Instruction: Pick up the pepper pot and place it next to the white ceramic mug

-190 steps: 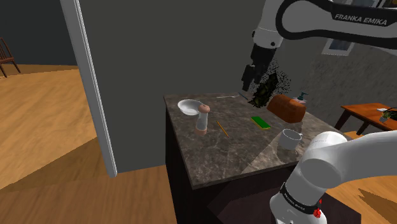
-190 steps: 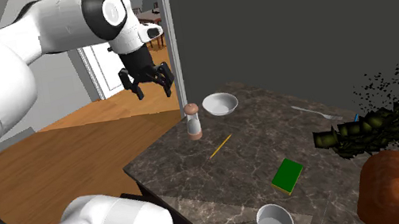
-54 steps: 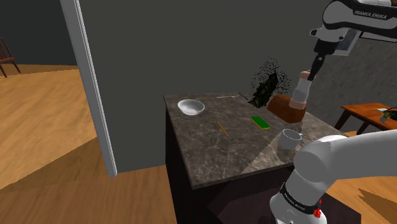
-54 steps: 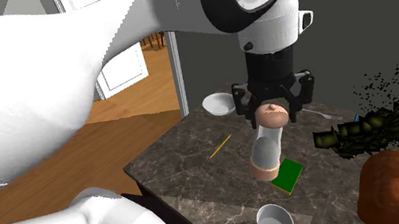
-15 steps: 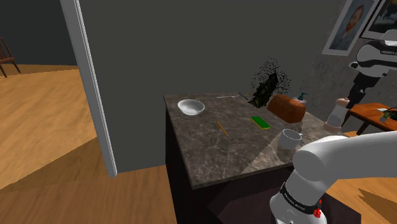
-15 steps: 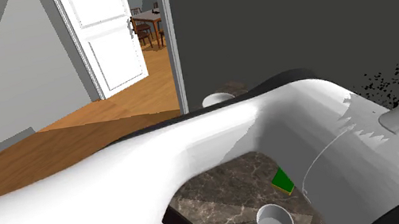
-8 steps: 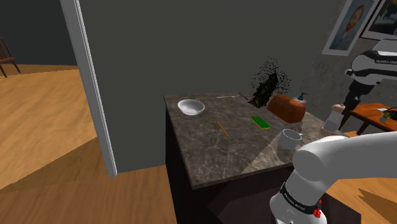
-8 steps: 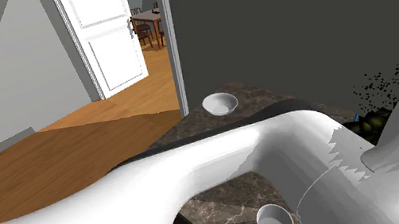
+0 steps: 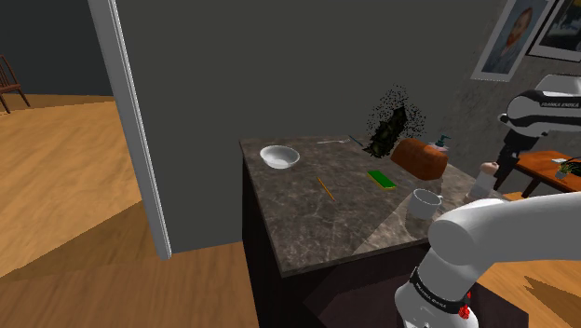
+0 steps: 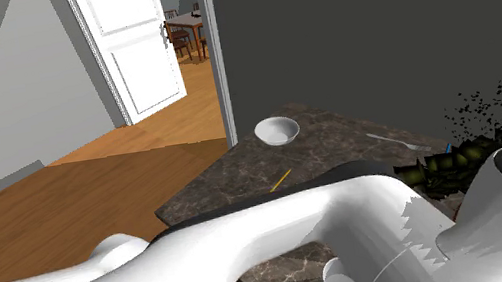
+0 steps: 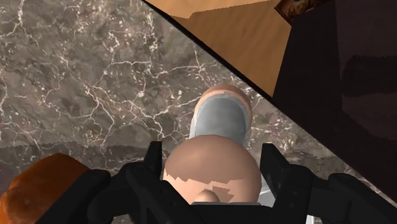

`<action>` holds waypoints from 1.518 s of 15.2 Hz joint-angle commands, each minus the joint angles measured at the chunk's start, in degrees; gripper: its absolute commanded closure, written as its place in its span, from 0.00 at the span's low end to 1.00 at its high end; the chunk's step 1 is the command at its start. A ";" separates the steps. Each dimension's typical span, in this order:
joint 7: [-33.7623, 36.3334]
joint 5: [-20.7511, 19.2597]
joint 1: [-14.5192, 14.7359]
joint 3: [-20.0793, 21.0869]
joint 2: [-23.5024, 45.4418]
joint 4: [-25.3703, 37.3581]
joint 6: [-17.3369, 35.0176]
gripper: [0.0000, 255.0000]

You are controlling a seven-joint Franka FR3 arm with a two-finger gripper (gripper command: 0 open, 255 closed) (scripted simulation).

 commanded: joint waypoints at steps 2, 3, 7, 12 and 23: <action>0.45 -1.06 0.23 -1.69 0.33 -1.72 2.38 1.00; 0.59 -1.39 0.32 -2.25 0.46 -2.22 3.10 1.00; 1.13 -2.74 0.85 -4.62 1.10 -4.08 6.07 1.00; 1.64 -4.00 1.56 -7.02 1.88 -5.63 8.86 1.00; 1.64 -4.01 1.57 -7.03 1.88 -5.63 8.86 0.00</action>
